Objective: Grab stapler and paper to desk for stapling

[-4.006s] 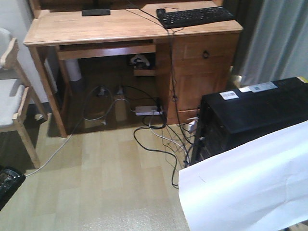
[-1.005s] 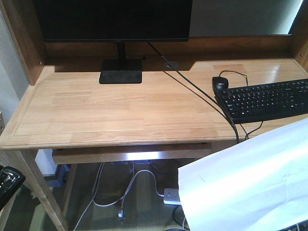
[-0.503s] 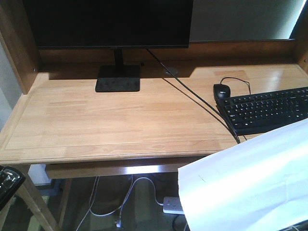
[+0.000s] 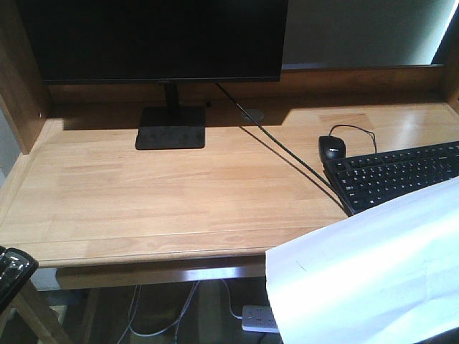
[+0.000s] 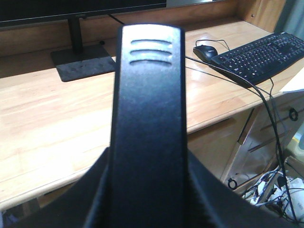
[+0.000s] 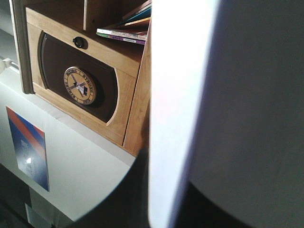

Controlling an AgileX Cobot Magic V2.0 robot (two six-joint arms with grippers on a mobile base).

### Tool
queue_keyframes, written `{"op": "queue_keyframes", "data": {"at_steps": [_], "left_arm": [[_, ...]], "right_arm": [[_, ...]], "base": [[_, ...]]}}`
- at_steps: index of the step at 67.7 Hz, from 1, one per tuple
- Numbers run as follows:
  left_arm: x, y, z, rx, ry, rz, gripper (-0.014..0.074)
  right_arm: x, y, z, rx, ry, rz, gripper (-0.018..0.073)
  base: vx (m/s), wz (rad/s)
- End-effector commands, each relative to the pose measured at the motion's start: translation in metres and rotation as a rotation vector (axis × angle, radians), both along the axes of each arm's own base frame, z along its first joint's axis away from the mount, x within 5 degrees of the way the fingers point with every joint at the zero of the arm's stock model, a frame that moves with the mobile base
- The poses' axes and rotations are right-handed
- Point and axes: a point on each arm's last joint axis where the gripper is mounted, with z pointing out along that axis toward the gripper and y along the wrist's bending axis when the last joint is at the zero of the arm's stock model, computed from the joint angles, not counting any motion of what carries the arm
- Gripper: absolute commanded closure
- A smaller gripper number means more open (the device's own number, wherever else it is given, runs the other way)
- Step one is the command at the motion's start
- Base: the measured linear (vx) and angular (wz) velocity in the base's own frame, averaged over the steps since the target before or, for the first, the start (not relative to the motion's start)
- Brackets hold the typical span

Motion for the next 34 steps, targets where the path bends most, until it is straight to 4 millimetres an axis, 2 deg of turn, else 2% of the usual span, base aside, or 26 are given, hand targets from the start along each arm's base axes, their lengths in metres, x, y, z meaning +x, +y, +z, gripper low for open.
{"op": "queue_keyframes", "data": {"at_steps": [1, 34], "left_arm": [[0.0018, -0.0005, 0.0194, -0.076, -0.119, 0.009, 0.0603], [0.0018, -0.0005, 0.0194, -0.076, -0.119, 0.009, 0.0603]], "right_arm": [[-0.0017, 0.0006, 0.0136, 0.012, -0.08, 0.01, 0.0564], [-0.0017, 0.0006, 0.0136, 0.012, -0.08, 0.01, 0.0564]], "base": [[0.09, -0.01], [0.08, 0.01]]}}
